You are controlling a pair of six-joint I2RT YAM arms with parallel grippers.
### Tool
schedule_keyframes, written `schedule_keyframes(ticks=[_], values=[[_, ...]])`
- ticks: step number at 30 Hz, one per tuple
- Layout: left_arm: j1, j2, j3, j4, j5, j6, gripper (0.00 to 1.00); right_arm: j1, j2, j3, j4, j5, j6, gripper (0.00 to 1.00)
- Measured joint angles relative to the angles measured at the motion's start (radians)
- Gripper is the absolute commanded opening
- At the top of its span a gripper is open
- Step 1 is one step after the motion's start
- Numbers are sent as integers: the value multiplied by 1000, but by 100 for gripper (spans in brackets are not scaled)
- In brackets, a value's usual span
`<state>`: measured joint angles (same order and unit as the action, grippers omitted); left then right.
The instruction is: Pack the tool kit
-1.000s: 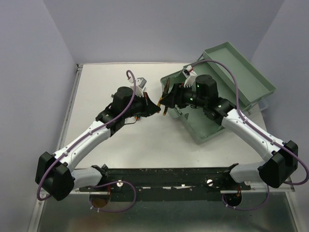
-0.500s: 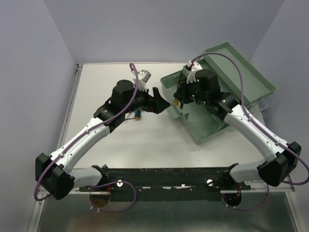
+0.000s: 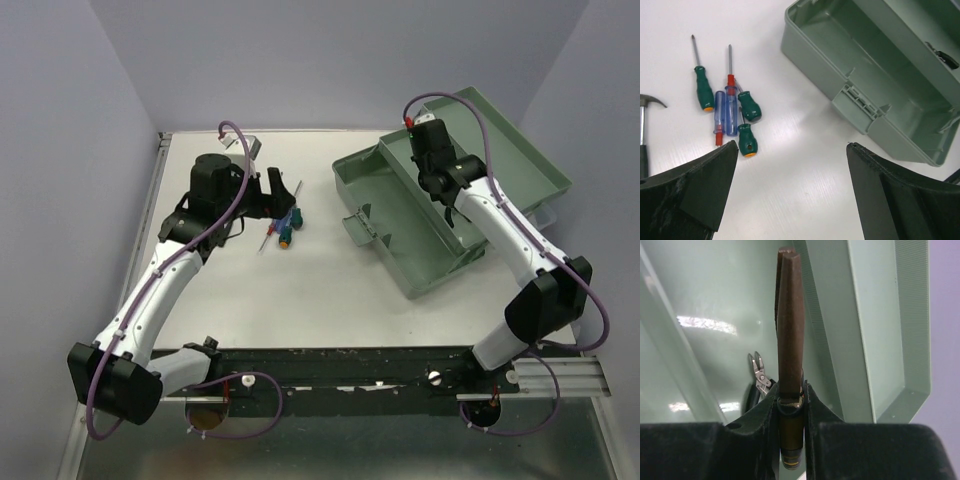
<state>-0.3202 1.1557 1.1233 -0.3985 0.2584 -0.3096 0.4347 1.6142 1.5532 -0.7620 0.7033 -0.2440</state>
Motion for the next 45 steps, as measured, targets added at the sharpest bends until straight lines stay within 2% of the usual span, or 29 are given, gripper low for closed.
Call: schedule_keyframes(ticks=[2, 4, 6, 10, 12, 21, 24, 27, 28, 31, 35, 45], values=[[4, 5, 0, -18, -8, 14, 99, -11, 40, -2, -3, 33, -35, 2], [4, 22, 4, -35, -10, 22, 99, -21, 76, -2, -6, 53, -56, 11], [4, 63, 20, -63, -10, 32, 99, -40, 104, 0, -15, 63, -67, 37], [4, 188, 79, -145, -20, 74, 99, -78, 134, 12, -49, 57, -65, 63], [4, 246, 108, -182, -25, 95, 99, -91, 130, 16, -56, 41, -59, 70], [20, 436, 259, -291, -27, 150, 98, -93, 39, 21, -84, -58, -3, 72], [31, 520, 291, -317, -54, 168, 91, -89, -52, 2, -84, -126, 20, 72], [37, 587, 294, -339, -89, 179, 76, -84, -185, -45, -66, -216, 46, 72], [38, 610, 293, -349, -103, 182, 74, -81, -228, -61, -57, -251, 59, 72], [39, 644, 289, -360, -126, 190, 73, -77, -337, -106, -21, -356, 92, 72], [39, 645, 250, -340, -101, 180, 76, -74, -407, -152, 21, -450, 126, 71], [14, 735, 268, -306, -58, 123, 63, -74, -465, -219, 61, -583, 189, 71]])
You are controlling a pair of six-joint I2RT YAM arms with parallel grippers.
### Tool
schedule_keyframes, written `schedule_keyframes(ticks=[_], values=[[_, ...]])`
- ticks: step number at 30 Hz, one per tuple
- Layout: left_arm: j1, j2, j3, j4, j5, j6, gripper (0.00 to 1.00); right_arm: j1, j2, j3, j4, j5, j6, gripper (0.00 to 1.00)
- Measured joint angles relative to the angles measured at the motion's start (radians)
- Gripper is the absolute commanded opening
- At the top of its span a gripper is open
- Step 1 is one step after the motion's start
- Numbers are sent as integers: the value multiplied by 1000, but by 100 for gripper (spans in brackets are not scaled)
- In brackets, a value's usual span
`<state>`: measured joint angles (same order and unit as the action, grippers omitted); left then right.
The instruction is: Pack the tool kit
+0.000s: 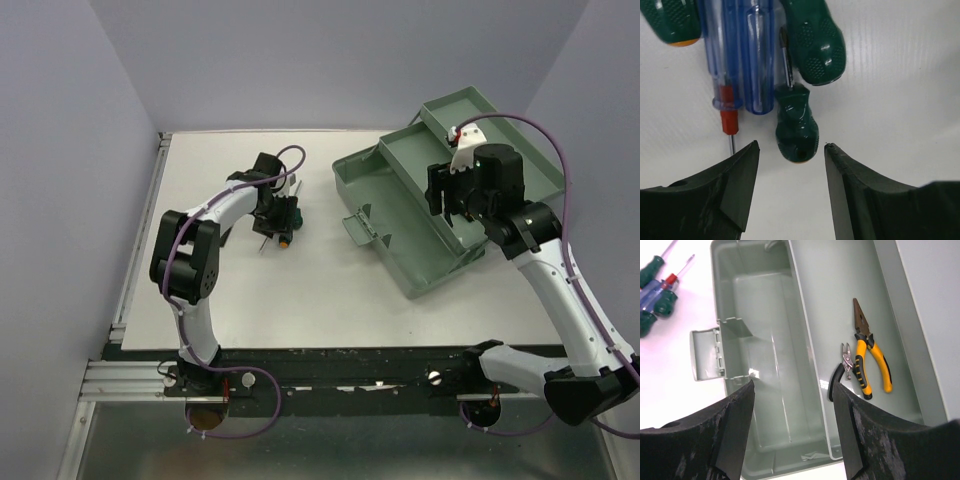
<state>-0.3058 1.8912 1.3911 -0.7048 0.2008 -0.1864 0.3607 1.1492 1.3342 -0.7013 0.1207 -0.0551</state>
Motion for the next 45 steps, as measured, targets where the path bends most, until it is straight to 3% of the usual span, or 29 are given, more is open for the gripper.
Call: schedule_keyframes(ticks=[3, 6, 12, 18, 25, 29, 34, 35, 45], values=[[-31, 38, 23, -1, -4, -2, 55, 0, -22, -1, 13, -14, 8, 71], [-56, 66, 46, -2, -13, -1, 42, 0, -29, -1, 24, -21, 13, 71], [-89, 76, 58, -10, -60, 8, 0, 0, -31, -18, 28, -29, 22, 71], [-122, 35, 14, 12, -103, 13, 0, 0, -34, -34, 31, -46, 60, 71], [-162, -364, -245, 167, -100, -2, 0, 0, -67, -174, 171, -254, 278, 68], [-173, -527, -285, 335, 29, -18, 0, 33, -15, -248, 304, -396, 435, 68], [-183, -537, -318, 500, 257, -65, 0, 122, 72, -251, 409, -466, 538, 69], [-185, -537, -381, 606, 445, -120, 0, 151, 103, -243, 459, -505, 579, 69], [-214, -597, -443, 770, 607, -189, 0, 185, 211, -220, 537, -519, 657, 67]])
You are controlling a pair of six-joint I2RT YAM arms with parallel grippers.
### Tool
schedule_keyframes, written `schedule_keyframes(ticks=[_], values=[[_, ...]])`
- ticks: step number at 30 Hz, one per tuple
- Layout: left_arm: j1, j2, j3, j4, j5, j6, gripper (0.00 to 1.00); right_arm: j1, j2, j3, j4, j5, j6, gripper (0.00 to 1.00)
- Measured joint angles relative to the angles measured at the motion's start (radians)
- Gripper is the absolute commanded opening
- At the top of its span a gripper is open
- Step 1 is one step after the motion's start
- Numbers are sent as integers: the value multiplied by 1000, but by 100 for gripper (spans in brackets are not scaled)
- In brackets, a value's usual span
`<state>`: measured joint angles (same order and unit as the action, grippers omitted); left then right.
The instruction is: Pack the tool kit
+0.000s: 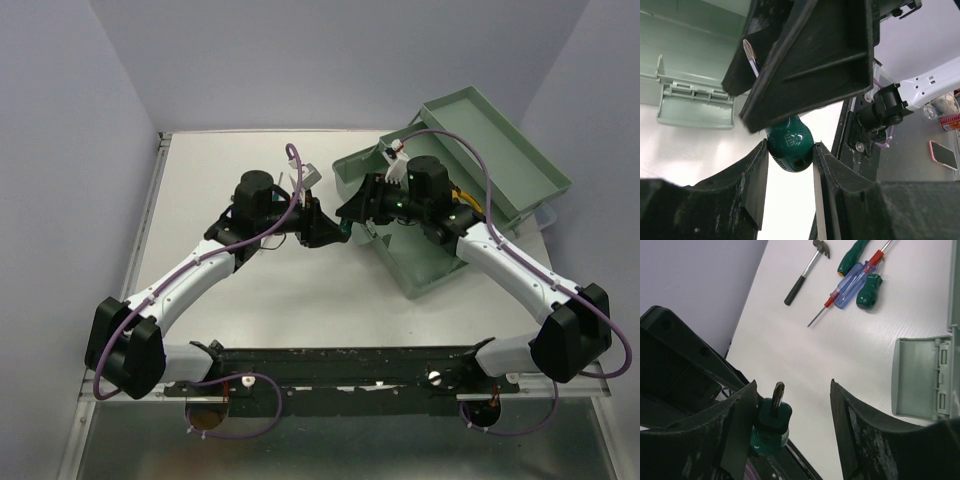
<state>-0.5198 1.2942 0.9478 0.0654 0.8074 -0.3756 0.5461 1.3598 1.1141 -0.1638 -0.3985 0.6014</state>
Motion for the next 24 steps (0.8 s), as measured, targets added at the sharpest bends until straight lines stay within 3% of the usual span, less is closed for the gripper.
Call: schedule_keyframes(ticks=[4, 6, 9, 11, 13, 15, 16, 17, 19, 24], values=[[-8, 0, 0, 24, 10, -8, 0, 28, 31, 19, 14, -10, 16, 64], [-11, 0, 0, 21, 10, -8, 0, 40, 37, 19, 24, -14, 27, 57], [-13, -2, -1, 15, -8, -6, 0, 49, 37, 18, 45, -17, 46, 23], [-13, -10, -2, 11, -16, -4, 7, 55, 37, 15, 58, -14, 53, 7], [-12, -21, -2, -3, -34, 7, 28, 53, 37, 11, 59, -5, 55, 1], [-12, -24, 0, -16, -49, 20, 69, 55, 37, 11, 54, 15, 48, 0], [-13, -23, 5, -32, -60, 36, 83, 57, 37, 13, 48, 23, 37, 1], [-15, -22, 11, -48, -71, 53, 91, 59, 37, 19, 31, 37, 14, 1], [-18, -20, 32, -100, -106, 95, 99, 62, 36, 45, -28, 84, -41, 0], [19, 22, 148, -289, -352, 208, 99, 61, 31, 190, -237, 349, -284, 1]])
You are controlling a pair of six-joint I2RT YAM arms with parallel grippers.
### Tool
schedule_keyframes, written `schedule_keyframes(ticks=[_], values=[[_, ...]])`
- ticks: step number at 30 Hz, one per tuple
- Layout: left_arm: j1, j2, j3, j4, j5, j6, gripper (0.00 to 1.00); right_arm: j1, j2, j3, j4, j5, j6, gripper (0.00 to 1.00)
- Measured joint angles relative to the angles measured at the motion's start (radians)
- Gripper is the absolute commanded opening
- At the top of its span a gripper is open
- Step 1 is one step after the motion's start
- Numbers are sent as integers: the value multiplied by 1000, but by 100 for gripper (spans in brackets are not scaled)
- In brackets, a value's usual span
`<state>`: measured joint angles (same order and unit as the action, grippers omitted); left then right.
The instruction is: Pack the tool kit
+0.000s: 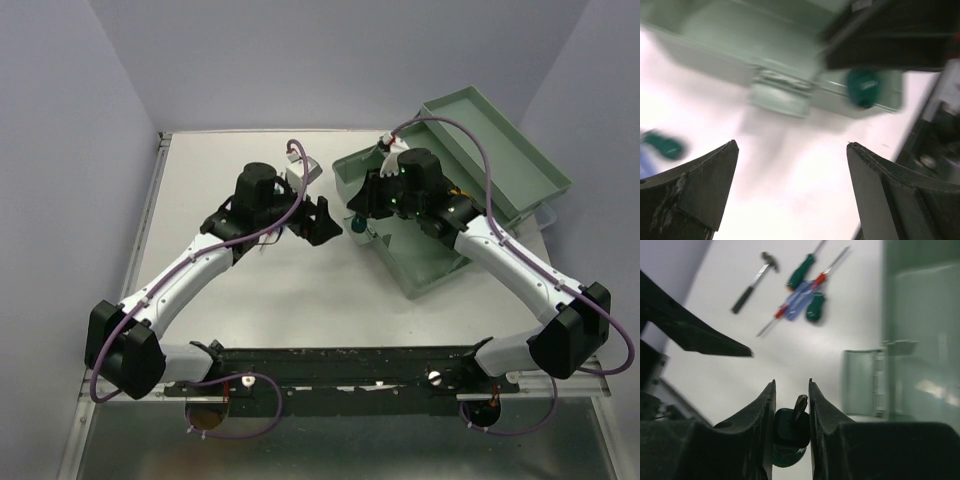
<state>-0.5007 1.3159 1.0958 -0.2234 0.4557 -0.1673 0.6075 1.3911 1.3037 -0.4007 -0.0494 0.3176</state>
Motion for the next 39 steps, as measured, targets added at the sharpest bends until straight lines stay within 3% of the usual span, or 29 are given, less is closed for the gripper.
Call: schedule_keyframes(ticks=[6, 9, 10, 13, 15, 17, 21, 31, 33, 37, 39], values=[[186, 232, 200, -242, -235, 38, 99, -3, -26, 57, -163, 314, -249, 1], [223, 328, 229, -331, -301, 55, 99, -3, 0, 48, -232, 416, -316, 3], [222, 353, 230, -365, -315, 62, 99, -3, 13, 43, -250, 441, -330, 8], [211, 416, 237, -449, -351, 80, 91, -3, 63, 24, -300, 492, -354, 40], [209, 441, 241, -477, -364, 87, 86, -3, 95, 16, -324, 507, -359, 54], [206, 472, 259, -506, -381, 94, 75, -3, 114, 10, -343, 510, -360, 61], [199, 532, 289, -527, -416, 96, 52, -3, 112, 8, -354, 510, -364, 63], [160, 676, 348, -554, -520, 108, 49, -3, 70, -9, -348, 496, -362, 63], [158, 686, 352, -558, -526, 108, 42, -3, 55, -19, -348, 488, -360, 63], [158, 695, 362, -568, -530, 111, 5, -3, 29, -40, -345, 477, -359, 63], [156, 702, 370, -576, -527, 112, 0, -3, 21, -47, -343, 473, -356, 63]])
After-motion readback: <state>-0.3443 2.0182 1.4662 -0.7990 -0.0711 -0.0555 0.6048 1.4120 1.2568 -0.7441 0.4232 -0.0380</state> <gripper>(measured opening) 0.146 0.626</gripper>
